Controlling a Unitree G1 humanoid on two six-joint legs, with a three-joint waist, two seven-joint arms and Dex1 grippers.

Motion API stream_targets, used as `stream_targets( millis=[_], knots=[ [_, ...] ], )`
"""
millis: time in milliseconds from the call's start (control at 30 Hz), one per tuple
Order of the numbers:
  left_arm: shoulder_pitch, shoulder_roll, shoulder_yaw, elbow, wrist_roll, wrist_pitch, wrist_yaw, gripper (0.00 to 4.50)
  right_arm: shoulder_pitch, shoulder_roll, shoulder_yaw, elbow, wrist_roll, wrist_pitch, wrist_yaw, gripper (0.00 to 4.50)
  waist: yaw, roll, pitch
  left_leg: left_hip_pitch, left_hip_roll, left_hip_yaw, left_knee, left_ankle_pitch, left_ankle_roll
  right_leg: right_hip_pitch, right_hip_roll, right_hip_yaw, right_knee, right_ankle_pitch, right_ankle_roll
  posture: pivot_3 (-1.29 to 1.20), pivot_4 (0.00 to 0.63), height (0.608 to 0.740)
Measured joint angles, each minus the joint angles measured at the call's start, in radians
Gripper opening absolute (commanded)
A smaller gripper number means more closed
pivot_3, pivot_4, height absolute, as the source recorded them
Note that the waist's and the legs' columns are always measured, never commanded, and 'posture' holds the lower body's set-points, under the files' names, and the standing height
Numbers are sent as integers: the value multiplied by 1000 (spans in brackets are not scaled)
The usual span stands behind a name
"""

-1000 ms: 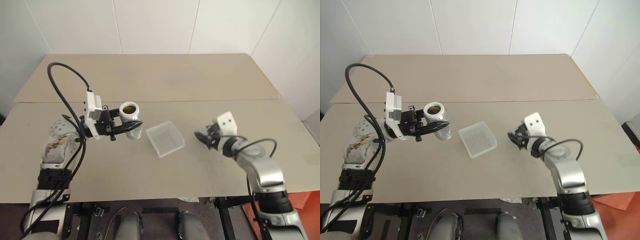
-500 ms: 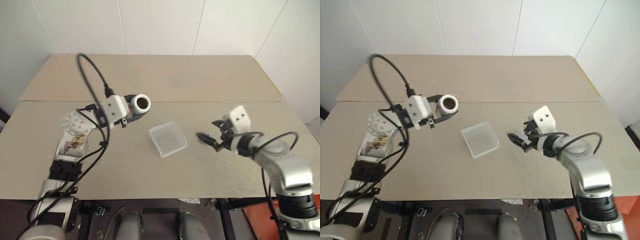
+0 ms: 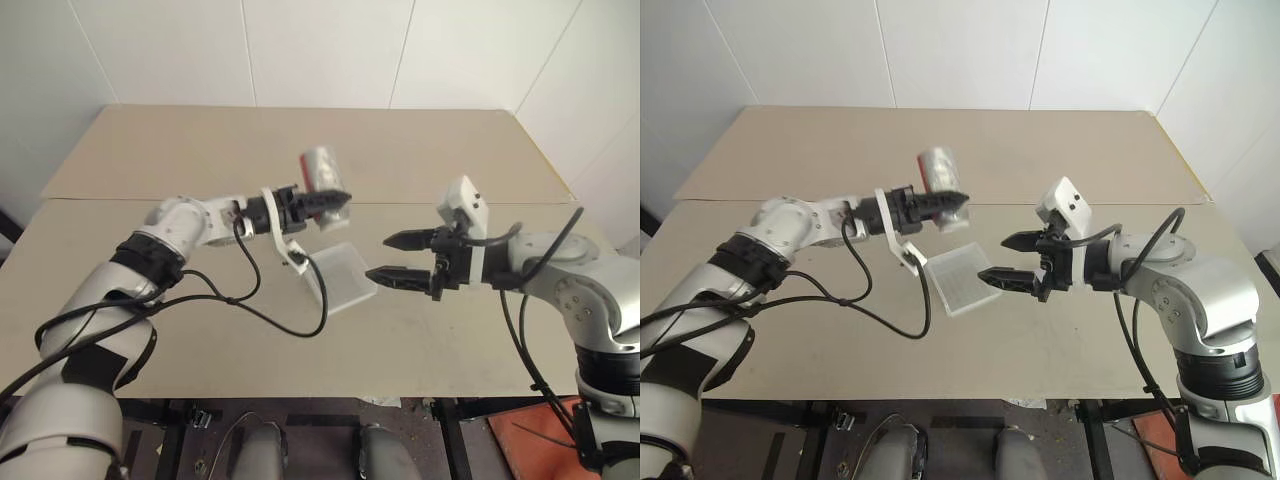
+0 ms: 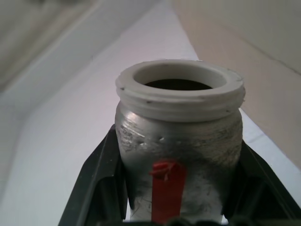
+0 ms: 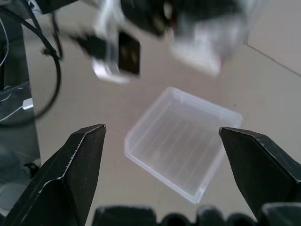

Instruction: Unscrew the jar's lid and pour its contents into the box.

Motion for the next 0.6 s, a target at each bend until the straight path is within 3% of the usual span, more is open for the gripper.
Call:
stream_targets(
  millis=[167,400,533,600],
  knots=[
    [-12,-10,-126,26,113,79,88,2054,1,2,-9,0,34,0,1,4468,4,0,0,-2,0,0,0,0,0,-1,0,0,0,0,0,0,150,740],
    [-35,-38,-151,77,107,145,111,2054,11,6,-43,-18,77,0,-26,4468,7,0,0,-2,0,0,1,0,0,-1,-1,-1,0,0,0,0,150,740],
    [-36,-44,-138,94,14,103,86,2054,39,5,-46,-41,80,-1,-35,4468,6,0,0,-2,0,0,1,0,0,-1,-1,-1,1,0,0,0,150,740],
    [-19,-50,-77,115,-122,42,0,2054,42,5,-46,-48,80,-4,-41,4468,4,0,0,-1,0,0,1,0,0,-1,-1,0,1,0,0,0,150,740]
  ],
)
